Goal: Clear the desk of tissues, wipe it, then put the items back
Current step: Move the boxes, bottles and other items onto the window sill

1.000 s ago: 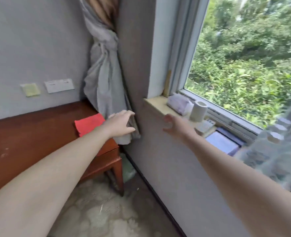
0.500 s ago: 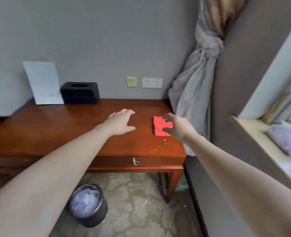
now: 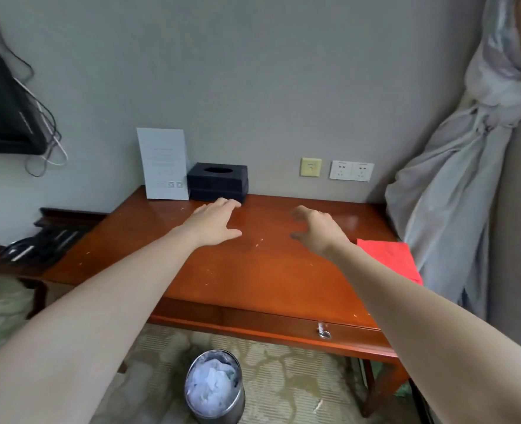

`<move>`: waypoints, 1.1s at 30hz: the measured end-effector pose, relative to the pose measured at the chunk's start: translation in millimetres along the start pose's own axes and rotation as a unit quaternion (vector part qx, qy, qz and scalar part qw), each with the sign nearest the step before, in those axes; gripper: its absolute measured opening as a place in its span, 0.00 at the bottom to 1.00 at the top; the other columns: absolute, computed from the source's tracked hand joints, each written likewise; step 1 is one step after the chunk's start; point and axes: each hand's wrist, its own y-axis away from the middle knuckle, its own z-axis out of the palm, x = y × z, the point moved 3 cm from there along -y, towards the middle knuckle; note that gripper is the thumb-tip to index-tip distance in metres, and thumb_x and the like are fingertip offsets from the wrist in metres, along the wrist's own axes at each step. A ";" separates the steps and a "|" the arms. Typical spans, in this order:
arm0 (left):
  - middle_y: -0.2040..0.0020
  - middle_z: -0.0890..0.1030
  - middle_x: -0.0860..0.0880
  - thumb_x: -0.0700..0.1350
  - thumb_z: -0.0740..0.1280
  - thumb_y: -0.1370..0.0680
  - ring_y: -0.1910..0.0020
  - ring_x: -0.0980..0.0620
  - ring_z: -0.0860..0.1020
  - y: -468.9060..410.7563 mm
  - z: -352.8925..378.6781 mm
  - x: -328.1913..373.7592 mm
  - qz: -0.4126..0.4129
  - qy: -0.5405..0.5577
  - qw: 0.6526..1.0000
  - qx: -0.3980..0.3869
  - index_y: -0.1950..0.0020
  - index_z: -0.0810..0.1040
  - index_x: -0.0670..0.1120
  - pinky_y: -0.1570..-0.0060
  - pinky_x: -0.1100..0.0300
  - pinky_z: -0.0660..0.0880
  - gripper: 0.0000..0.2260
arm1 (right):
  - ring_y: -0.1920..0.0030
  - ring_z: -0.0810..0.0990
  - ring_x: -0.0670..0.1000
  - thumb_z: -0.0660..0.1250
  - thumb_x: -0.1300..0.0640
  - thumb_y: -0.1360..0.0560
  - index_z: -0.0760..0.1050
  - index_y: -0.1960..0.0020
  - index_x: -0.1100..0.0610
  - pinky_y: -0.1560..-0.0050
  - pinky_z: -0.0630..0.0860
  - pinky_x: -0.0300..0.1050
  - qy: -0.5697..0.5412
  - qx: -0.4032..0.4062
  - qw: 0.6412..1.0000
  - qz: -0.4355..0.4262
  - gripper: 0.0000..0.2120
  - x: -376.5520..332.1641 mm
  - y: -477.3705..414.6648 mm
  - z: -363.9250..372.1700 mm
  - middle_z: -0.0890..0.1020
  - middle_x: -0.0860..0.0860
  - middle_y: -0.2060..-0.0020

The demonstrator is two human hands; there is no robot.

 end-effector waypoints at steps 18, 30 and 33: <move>0.23 0.63 0.48 0.52 0.68 0.22 0.29 0.46 0.69 -139.9 2.6 -153.5 -0.076 0.024 0.997 -0.007 0.22 0.60 0.49 0.31 0.48 0.68 0.31 | 0.36 0.75 0.54 0.68 0.55 0.24 0.69 0.30 0.52 0.40 0.75 0.51 0.000 -0.057 0.998 -0.035 0.23 -42.3 -204.9 64.0 0.78 0.50 0.36; 0.26 0.66 0.44 0.50 0.70 0.23 0.31 0.44 0.71 -336.2 22.6 -265.7 -0.126 0.026 0.991 -0.040 0.23 0.61 0.47 0.35 0.49 0.71 0.31 | 0.36 0.72 0.54 0.69 0.55 0.24 0.70 0.31 0.51 0.39 0.73 0.49 0.030 -0.127 0.991 -0.010 0.22 -3.1 -417.0 125.0 0.76 0.52 0.36; 0.25 0.65 0.45 0.49 0.70 0.23 0.30 0.44 0.70 -378.3 36.3 -286.6 -0.117 0.018 0.991 -0.055 0.23 0.61 0.47 0.34 0.48 0.70 0.31 | 0.35 0.71 0.54 0.70 0.53 0.24 0.69 0.30 0.49 0.36 0.72 0.50 0.038 -0.150 0.988 -0.011 0.25 3.2 -461.3 146.4 0.75 0.52 0.35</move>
